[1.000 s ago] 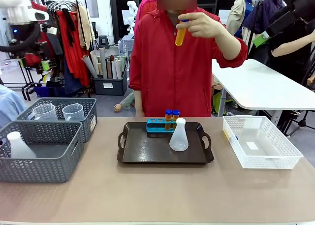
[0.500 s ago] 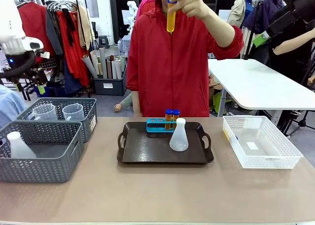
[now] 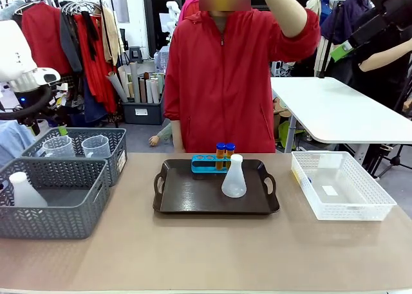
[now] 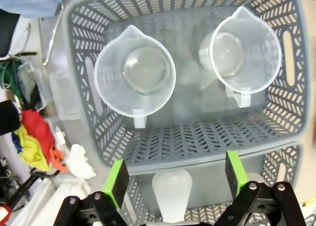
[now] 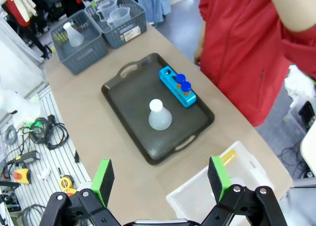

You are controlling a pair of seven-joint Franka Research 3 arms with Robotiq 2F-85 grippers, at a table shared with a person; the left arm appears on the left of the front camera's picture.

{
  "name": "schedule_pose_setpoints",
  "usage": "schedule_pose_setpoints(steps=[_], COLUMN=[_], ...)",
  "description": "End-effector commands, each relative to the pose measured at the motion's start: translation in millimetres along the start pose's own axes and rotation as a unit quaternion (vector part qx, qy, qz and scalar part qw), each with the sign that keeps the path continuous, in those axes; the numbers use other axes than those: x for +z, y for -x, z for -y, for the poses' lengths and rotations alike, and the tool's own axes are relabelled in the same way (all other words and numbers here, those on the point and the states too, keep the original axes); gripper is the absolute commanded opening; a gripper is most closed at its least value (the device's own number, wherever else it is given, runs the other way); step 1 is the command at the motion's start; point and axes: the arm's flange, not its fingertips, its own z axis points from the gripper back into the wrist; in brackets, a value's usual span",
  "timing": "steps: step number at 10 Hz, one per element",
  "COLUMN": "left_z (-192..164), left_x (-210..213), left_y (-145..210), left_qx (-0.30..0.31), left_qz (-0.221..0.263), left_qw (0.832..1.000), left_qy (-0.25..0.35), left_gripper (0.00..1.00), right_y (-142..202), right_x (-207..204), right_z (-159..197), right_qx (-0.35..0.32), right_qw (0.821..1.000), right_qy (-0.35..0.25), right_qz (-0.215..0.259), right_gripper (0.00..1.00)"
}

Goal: Prepare the laboratory tools.
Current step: Pick up one Large Measuring Cup and place it on the Handle tray.

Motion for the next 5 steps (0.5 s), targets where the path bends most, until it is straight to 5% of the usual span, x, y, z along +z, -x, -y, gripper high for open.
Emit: schedule_pose_setpoints(steps=[1,5], left_z=[4.1,-6.4], left_x=[3.9,-16.1], left_y=[-0.2,-14.2], left_qx=[-0.012,-0.047], left_qz=[-0.012,-0.008], left_qw=[1.0,0.999], left_qy=[-0.011,-0.025], left_gripper=[1.0,1.0], right_y=[-2.1,-2.1], right_x=[0.4,0.4], right_z=[-1.2,-1.2], right_qx=[0.004,0.004], right_qw=[1.0,1.0], right_qy=[-0.003,-0.003], right_qz=[0.006,0.006], right_gripper=[1.0,1.0])
